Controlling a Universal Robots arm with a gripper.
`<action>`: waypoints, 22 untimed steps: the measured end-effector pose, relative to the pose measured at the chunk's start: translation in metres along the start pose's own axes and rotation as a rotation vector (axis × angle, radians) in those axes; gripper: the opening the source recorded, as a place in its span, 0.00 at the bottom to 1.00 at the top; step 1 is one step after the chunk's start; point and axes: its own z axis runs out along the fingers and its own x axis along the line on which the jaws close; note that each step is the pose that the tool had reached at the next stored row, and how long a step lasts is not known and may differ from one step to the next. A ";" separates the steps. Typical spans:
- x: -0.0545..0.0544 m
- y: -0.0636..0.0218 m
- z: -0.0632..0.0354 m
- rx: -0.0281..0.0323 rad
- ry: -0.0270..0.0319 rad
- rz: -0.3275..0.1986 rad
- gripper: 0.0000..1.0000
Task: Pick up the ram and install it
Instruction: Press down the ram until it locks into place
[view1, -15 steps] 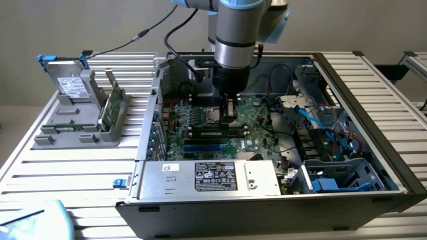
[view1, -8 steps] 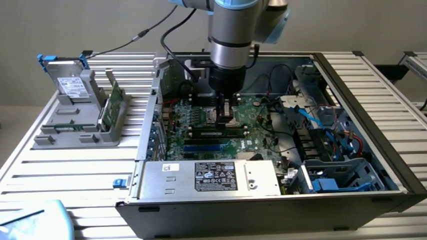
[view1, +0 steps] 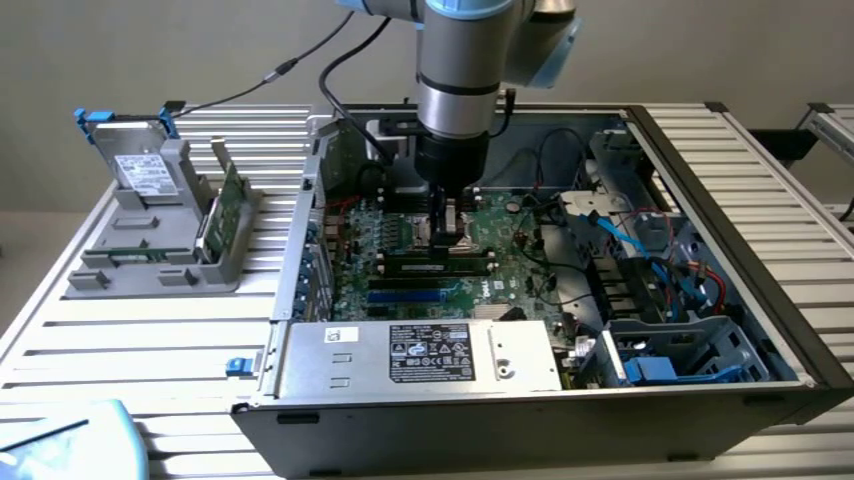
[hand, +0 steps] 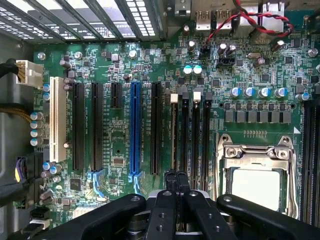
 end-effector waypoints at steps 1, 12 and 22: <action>0.000 0.0000 0.0000 -0.0001 0.0002 0.000 0.11; 0.000 0.0004 0.0009 0.0005 0.0002 0.000 0.11; 0.000 0.0011 0.0019 0.0014 0.0004 0.000 0.11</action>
